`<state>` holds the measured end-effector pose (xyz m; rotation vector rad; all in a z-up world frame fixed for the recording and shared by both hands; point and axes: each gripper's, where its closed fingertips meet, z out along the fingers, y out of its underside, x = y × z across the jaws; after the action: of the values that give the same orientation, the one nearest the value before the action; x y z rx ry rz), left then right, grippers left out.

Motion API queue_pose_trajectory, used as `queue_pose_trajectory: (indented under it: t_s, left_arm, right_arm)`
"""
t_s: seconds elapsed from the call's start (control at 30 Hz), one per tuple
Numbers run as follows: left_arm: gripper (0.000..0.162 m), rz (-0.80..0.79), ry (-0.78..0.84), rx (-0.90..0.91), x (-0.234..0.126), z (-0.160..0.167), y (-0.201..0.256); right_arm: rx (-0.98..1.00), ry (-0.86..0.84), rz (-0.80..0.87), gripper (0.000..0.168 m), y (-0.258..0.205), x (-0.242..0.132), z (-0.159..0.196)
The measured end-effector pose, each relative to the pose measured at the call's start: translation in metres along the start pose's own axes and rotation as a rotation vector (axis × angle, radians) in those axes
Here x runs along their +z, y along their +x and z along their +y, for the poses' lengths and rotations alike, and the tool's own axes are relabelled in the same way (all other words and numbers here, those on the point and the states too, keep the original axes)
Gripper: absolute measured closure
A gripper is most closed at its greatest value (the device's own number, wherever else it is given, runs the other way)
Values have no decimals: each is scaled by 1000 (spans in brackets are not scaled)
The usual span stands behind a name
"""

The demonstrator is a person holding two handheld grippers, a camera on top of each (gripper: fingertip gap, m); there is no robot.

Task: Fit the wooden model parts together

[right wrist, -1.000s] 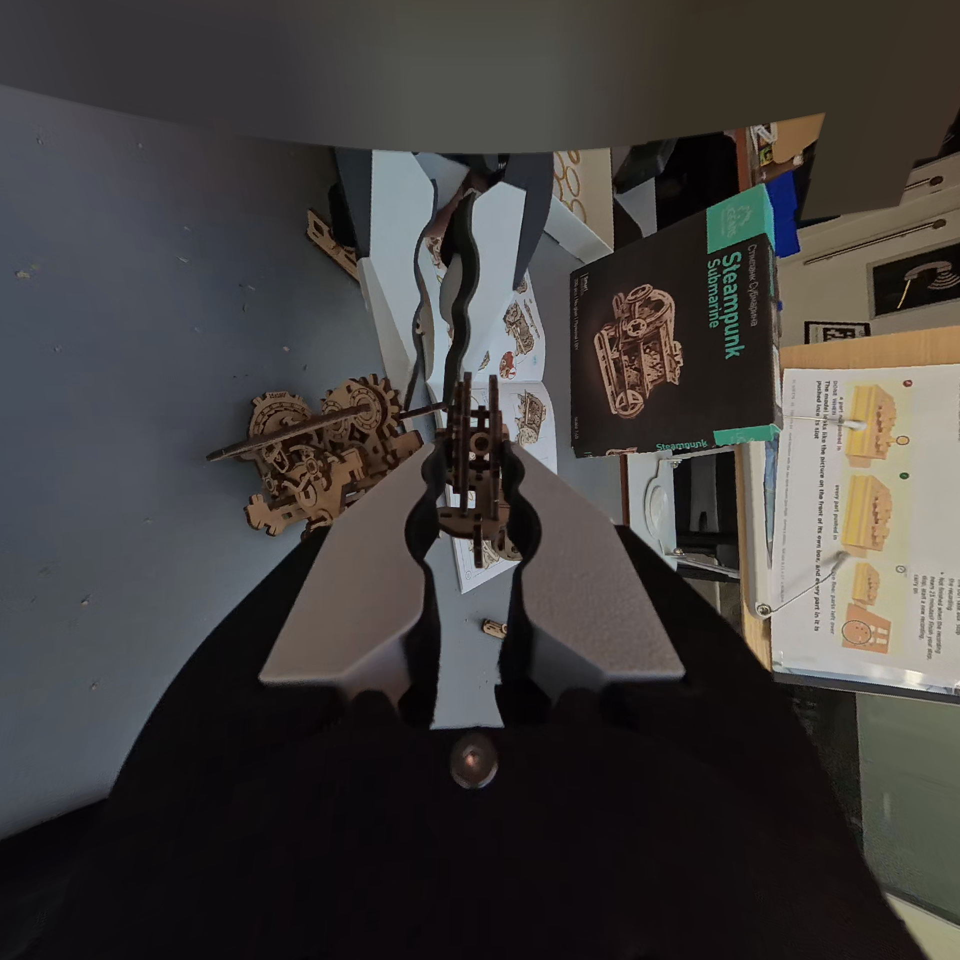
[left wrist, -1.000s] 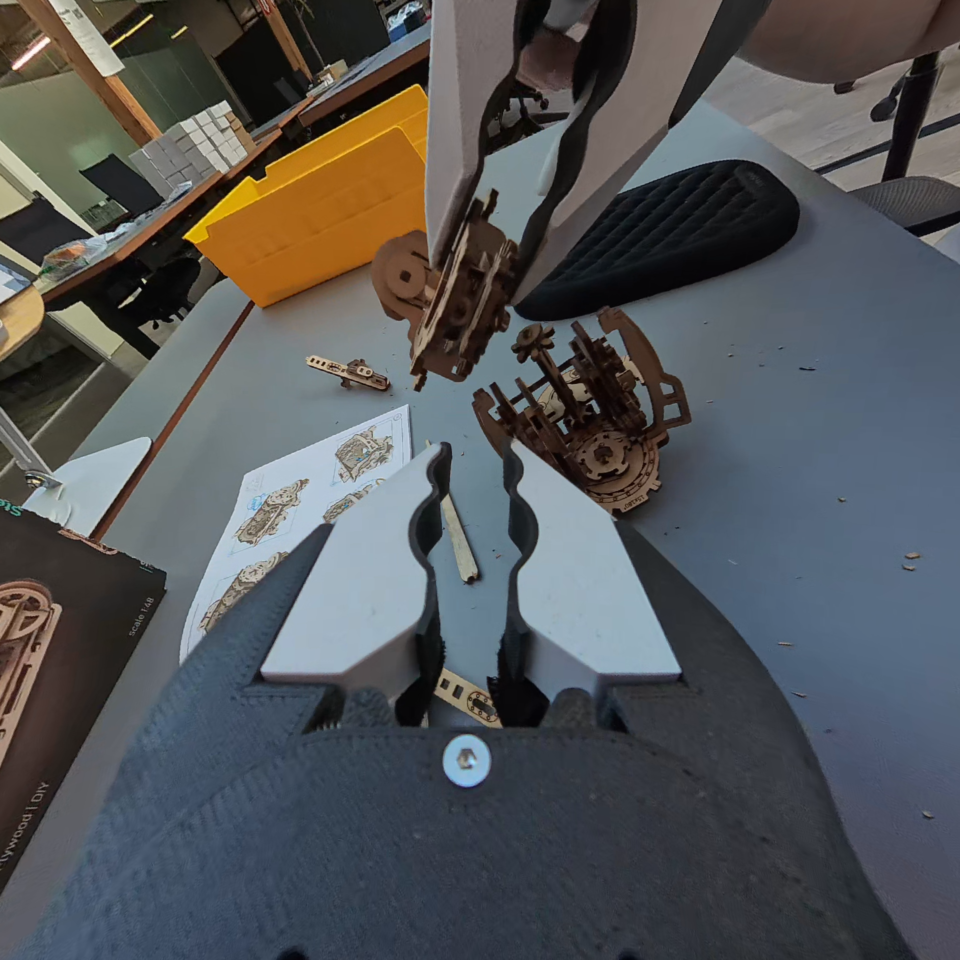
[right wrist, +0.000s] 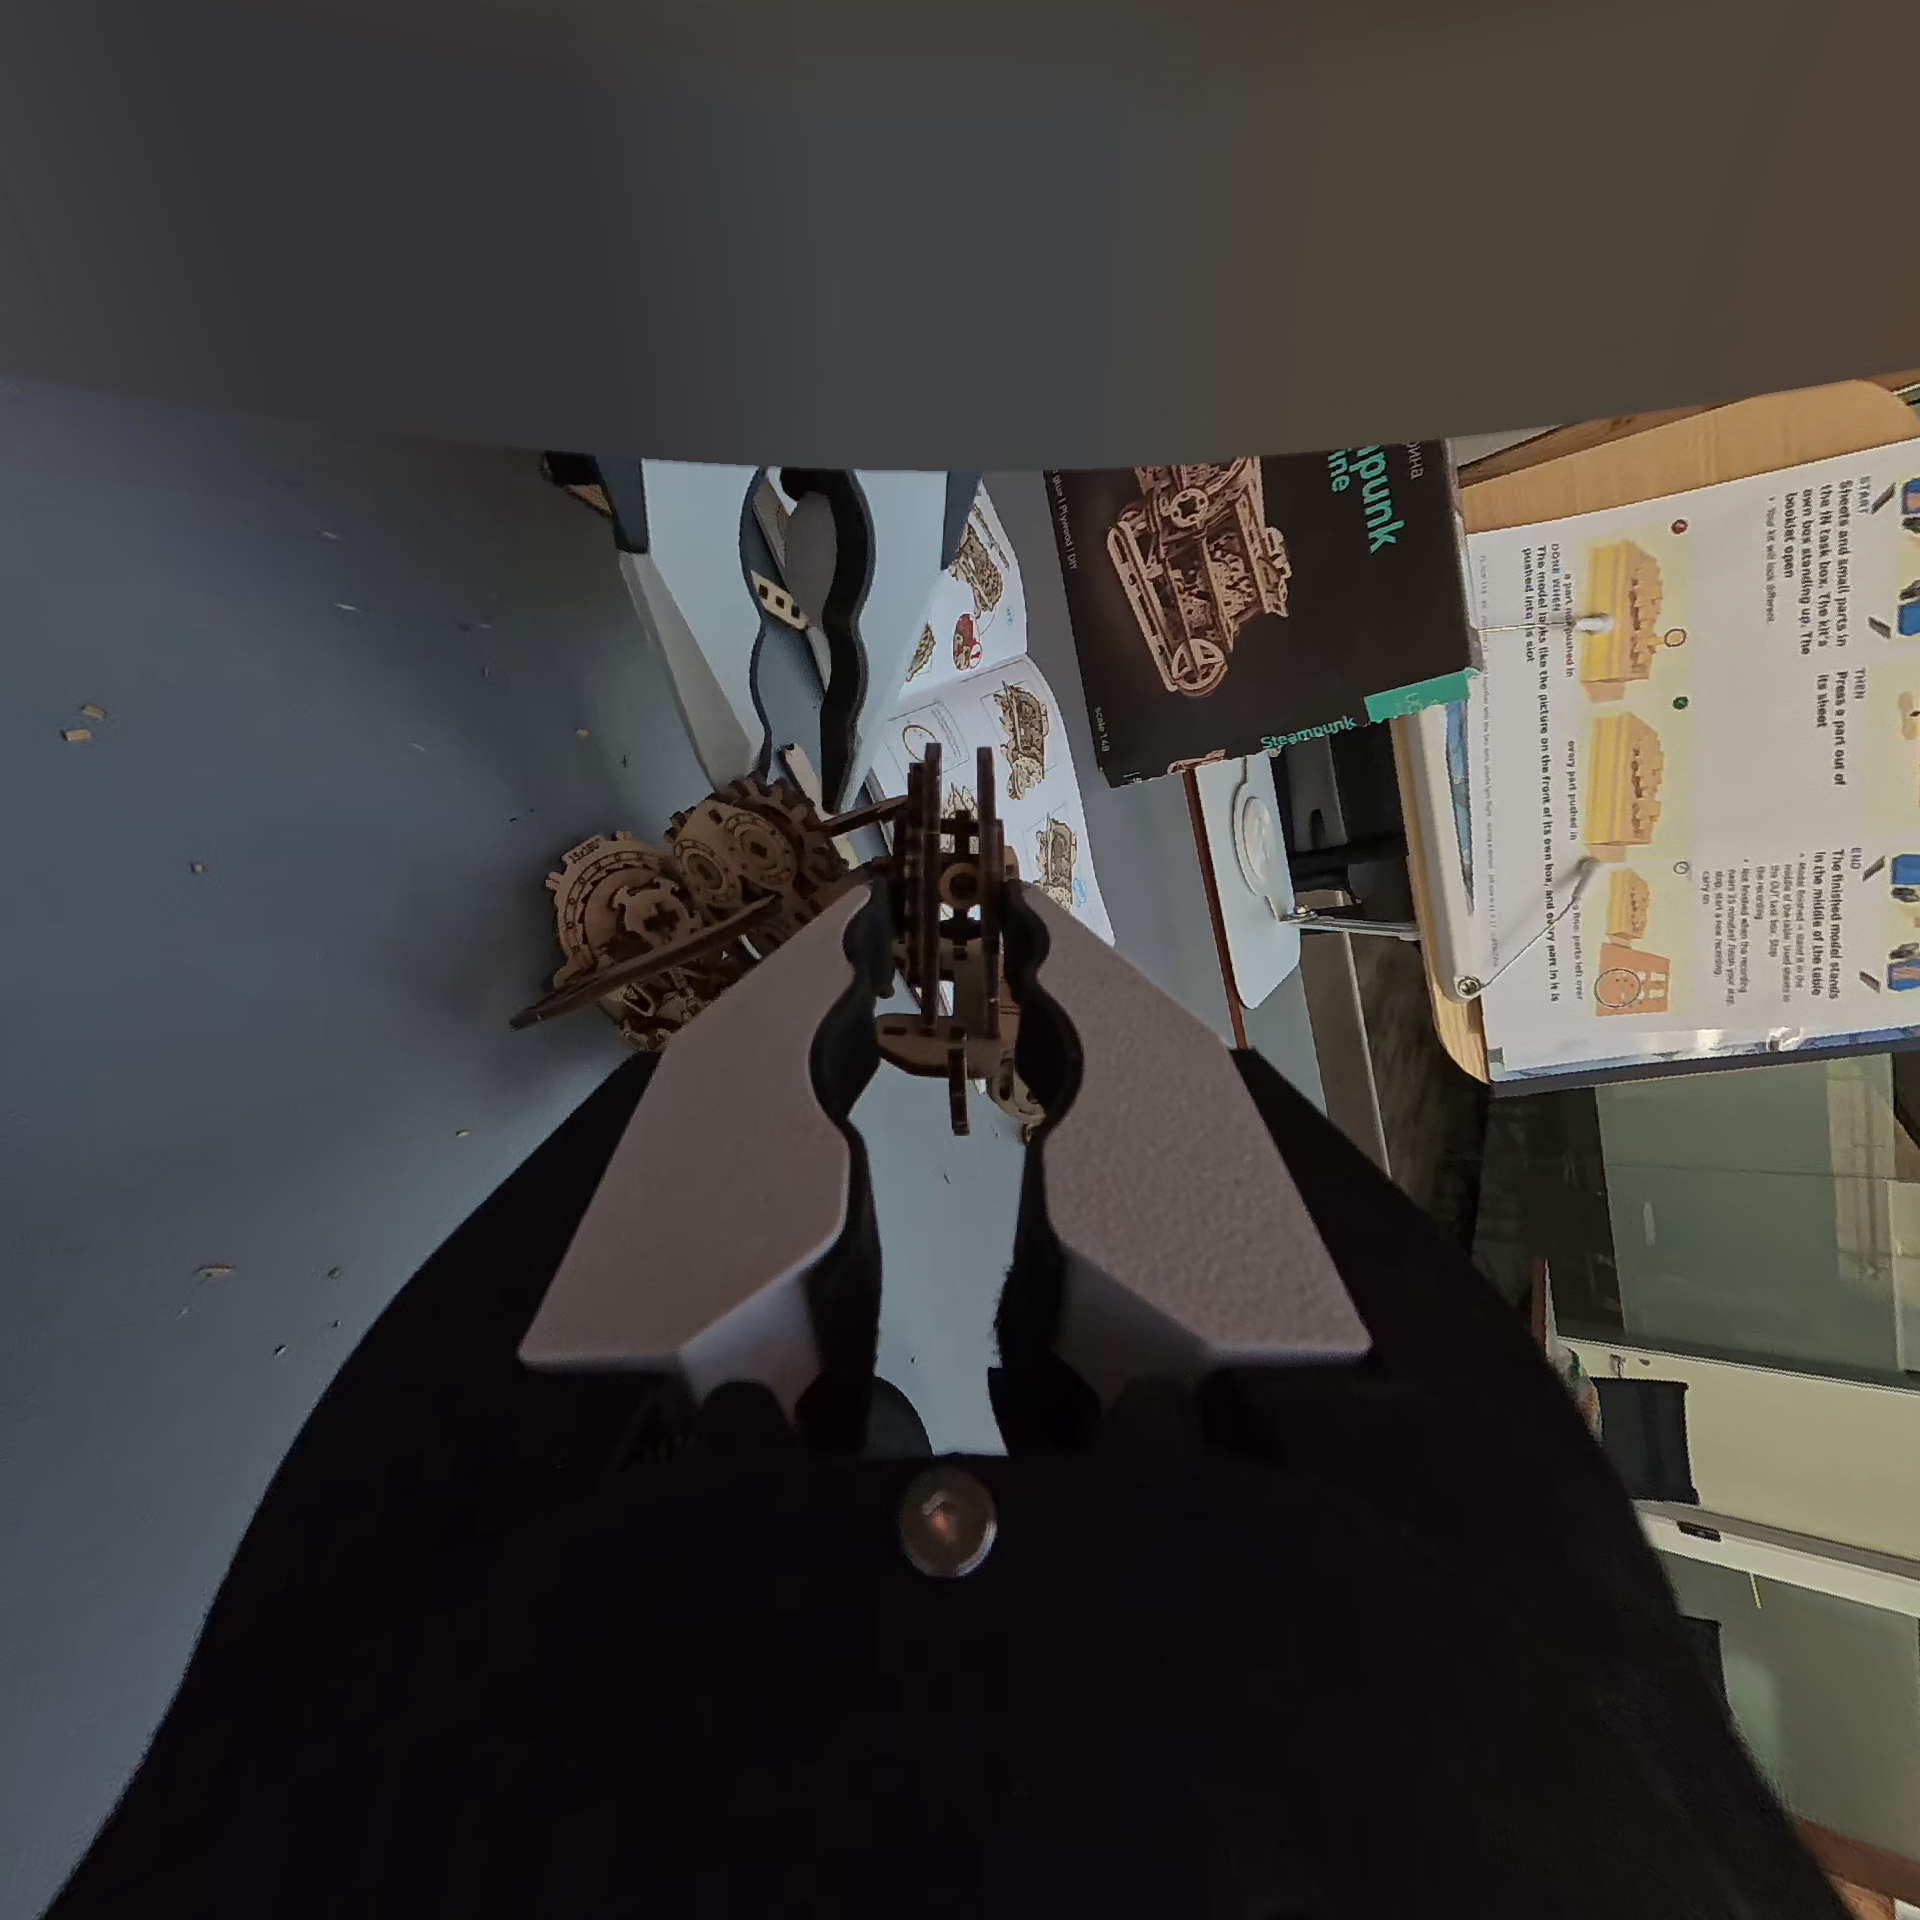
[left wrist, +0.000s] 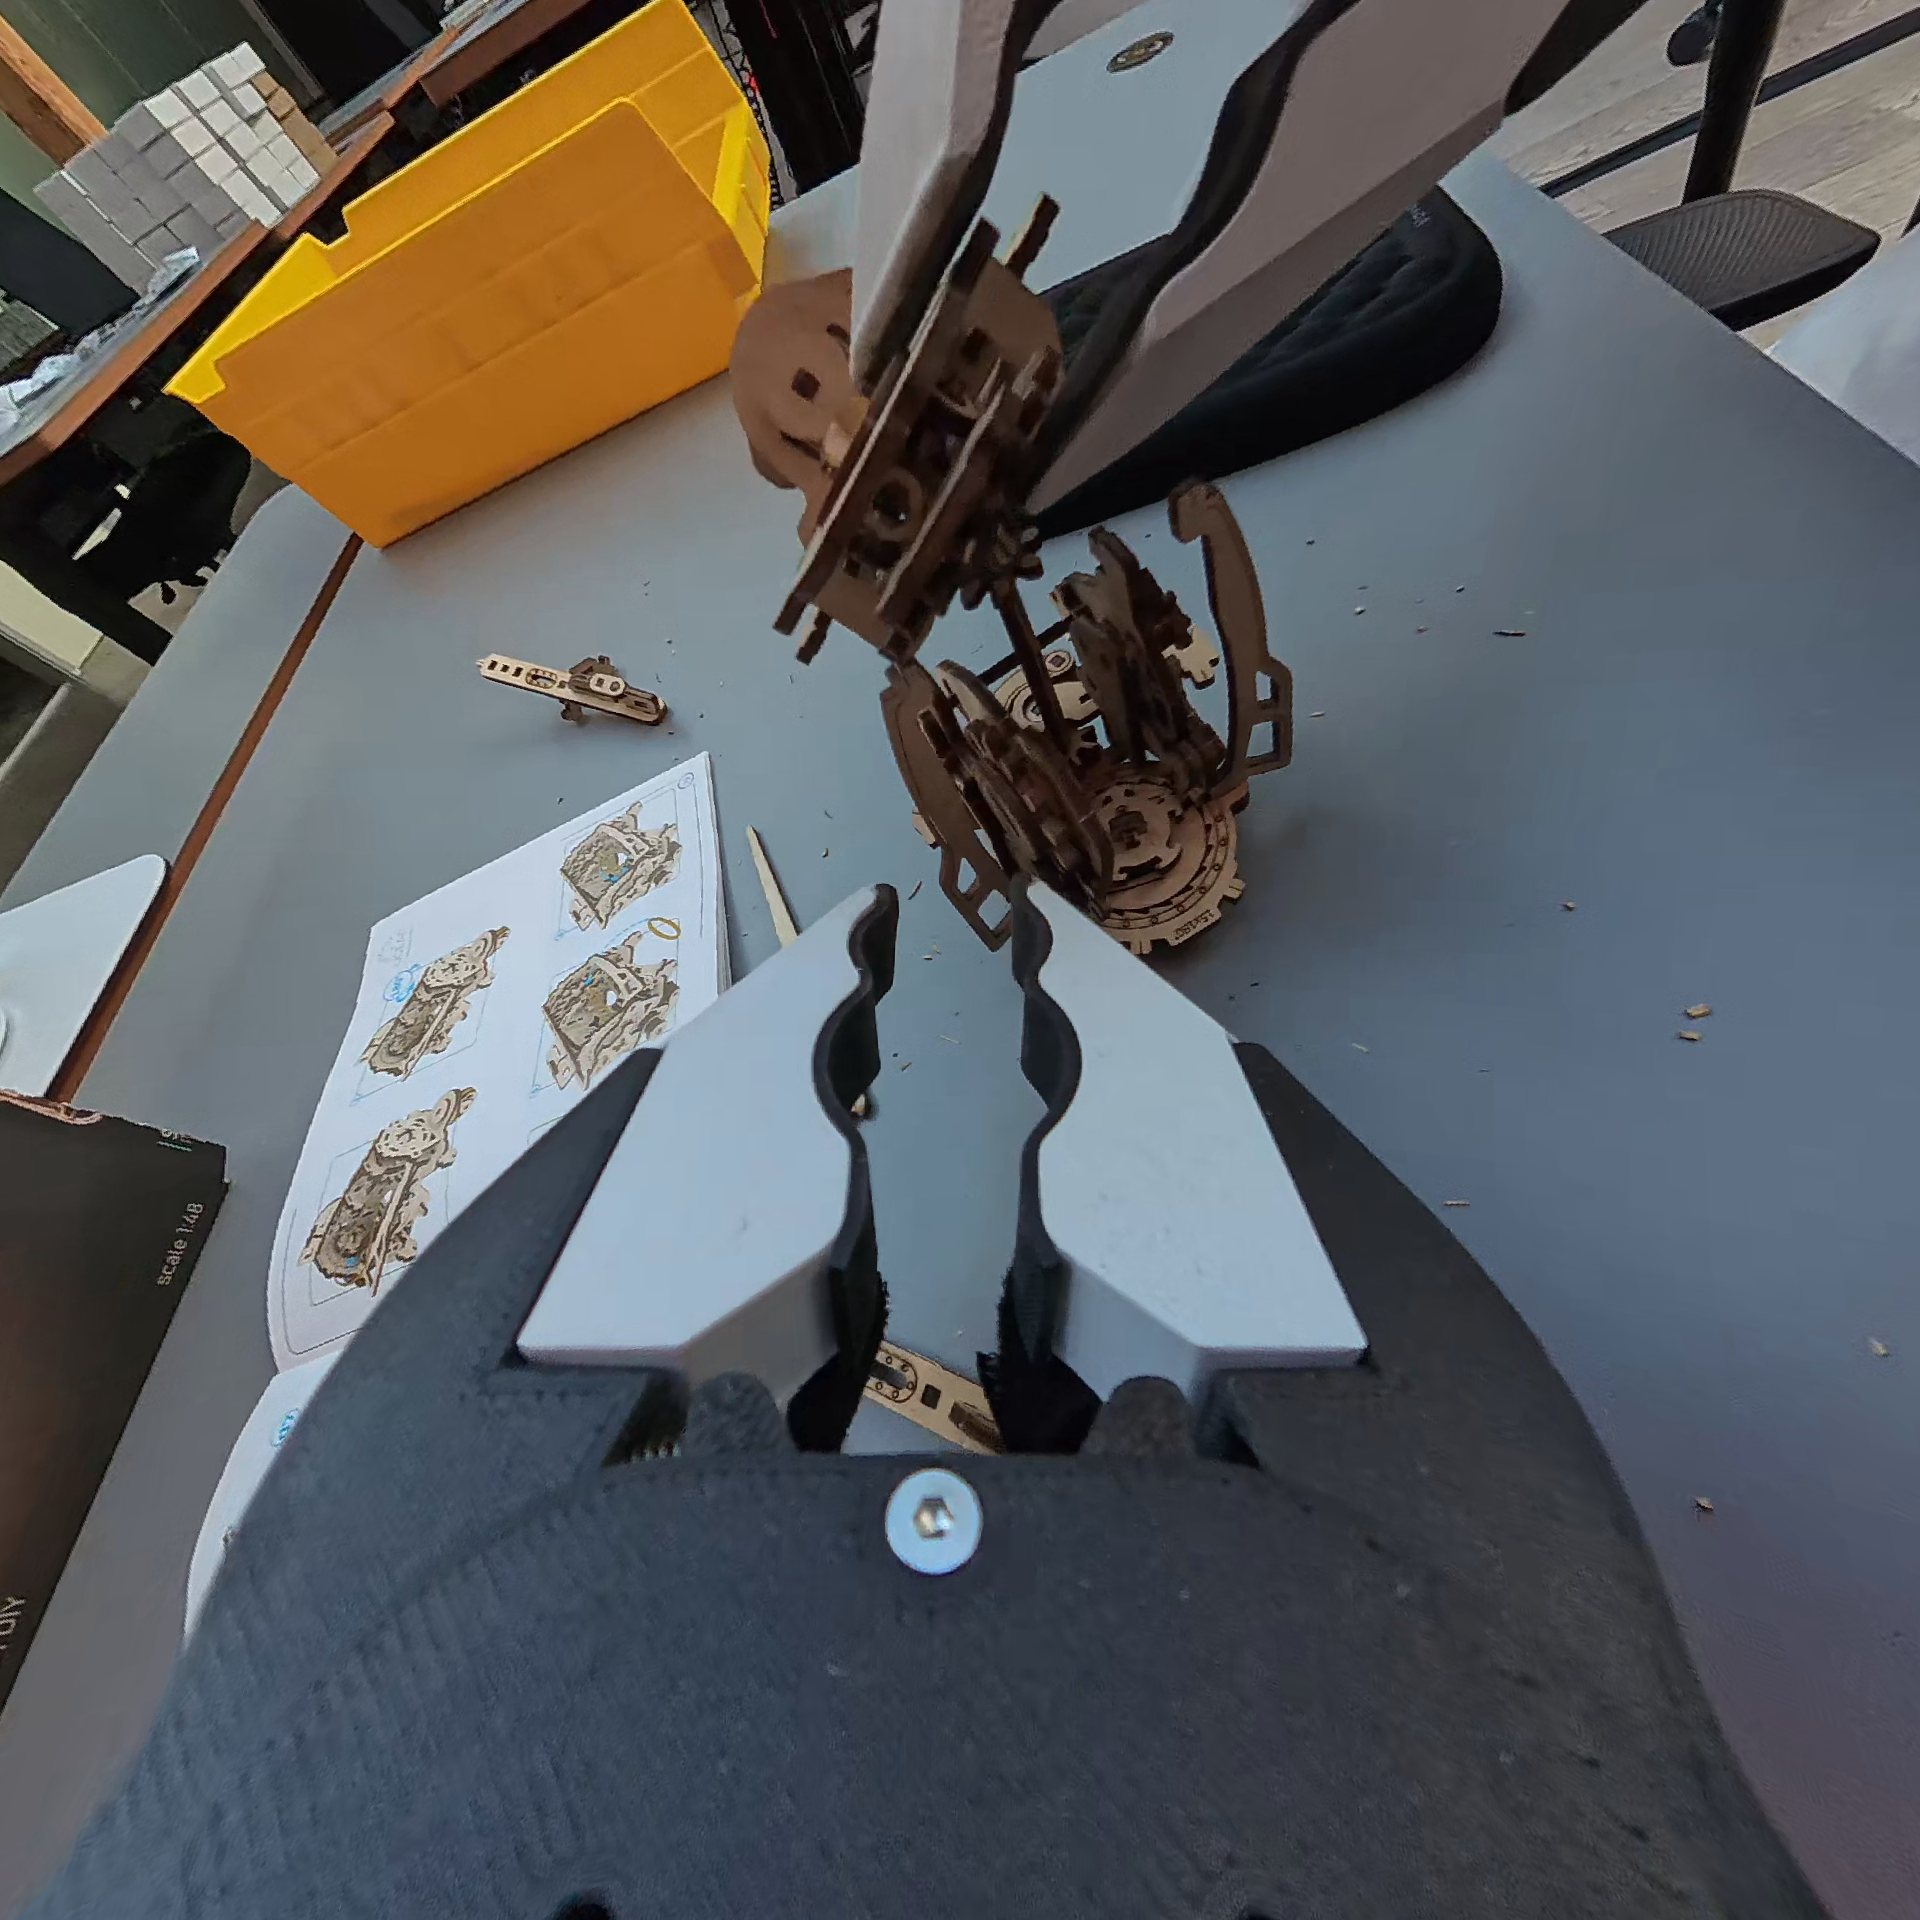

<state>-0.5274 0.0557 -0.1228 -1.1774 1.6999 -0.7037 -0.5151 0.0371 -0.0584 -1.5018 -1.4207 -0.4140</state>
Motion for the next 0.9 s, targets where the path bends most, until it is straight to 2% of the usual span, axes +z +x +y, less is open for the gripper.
queue_pose_trajectory:
  t_s: [0.1, 0.33, 0.9]
  left_arm:
    - [137, -7, 12, -21, -3, -1, -5]
    - [136, -3, 39, -69, -7, -2, -10]
    - [136, 12, 41, -77, -6, -3, -7]
  right_arm:
    - [9, 36, 16, 148, 1, -2, -4]
    - [-33, 92, 54, 148, 0, 2, -4]
    - [-46, 68, 53, 148, 1, 8, 2]
